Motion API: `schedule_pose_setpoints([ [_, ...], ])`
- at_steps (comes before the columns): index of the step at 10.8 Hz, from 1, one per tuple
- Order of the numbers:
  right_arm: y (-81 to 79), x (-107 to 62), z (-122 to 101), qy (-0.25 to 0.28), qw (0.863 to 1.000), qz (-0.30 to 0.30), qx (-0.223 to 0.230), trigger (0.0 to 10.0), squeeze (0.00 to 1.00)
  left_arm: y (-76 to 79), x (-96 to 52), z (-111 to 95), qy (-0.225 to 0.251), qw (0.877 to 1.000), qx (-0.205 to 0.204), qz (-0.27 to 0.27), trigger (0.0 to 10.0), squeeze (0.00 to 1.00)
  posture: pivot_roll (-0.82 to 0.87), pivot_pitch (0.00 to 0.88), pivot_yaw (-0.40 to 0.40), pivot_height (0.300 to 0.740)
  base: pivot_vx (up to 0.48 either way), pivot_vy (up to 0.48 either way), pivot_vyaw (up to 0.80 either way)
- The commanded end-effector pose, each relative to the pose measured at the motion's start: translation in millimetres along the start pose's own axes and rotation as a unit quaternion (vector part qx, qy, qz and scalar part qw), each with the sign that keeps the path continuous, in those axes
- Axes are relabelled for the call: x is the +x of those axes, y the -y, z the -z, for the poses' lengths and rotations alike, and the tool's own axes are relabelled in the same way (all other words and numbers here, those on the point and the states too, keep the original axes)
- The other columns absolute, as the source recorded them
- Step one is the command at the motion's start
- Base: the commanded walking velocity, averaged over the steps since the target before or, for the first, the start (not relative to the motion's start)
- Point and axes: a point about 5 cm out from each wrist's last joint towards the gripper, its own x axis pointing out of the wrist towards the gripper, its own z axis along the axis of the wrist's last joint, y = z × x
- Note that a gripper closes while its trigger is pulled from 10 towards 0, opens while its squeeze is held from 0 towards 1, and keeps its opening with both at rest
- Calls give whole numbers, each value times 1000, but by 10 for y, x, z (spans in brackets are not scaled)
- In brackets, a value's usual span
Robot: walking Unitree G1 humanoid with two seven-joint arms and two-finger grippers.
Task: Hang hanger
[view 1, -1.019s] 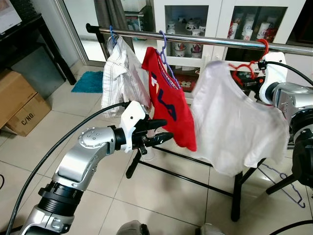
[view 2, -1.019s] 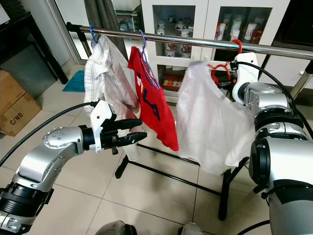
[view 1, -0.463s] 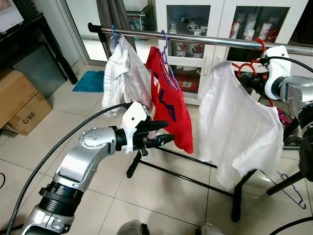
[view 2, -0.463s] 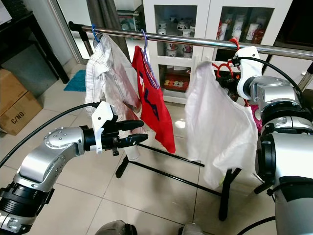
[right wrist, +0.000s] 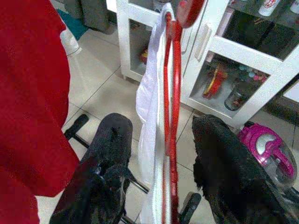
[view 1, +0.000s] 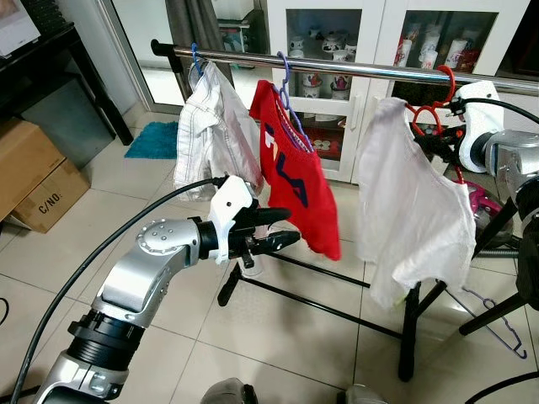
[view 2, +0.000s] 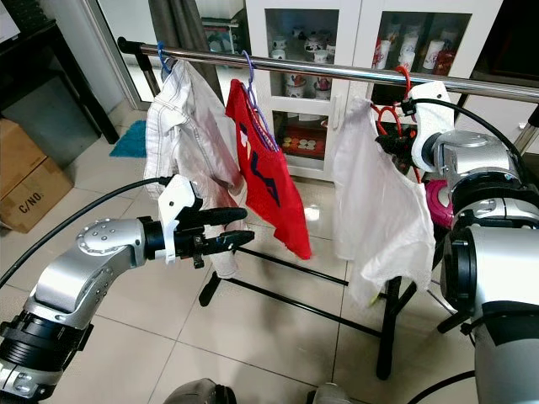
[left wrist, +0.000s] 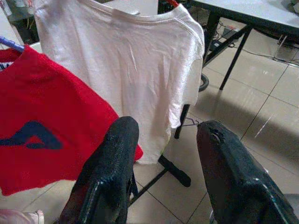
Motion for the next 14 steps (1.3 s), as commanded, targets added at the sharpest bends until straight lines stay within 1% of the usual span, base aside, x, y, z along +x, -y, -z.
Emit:
schedule_pose_setpoints([
  [1,-33,14,-29,4,1000,-4,14,0,0,-42,-16,-65,-3,1000,18,-1,10000,0,-101,0,117,740,0,0,0],
  [7,-88,59,-14,9,1000,10,28,0,0,-52,-20,-70,-4,1000,20,-2,10000,0,-90,0,116,740,0,0,0],
  [14,-118,71,-9,13,1000,-3,28,0,0,-65,-13,-79,-5,1000,23,-3,10000,0,-90,0,119,740,0,0,0],
])
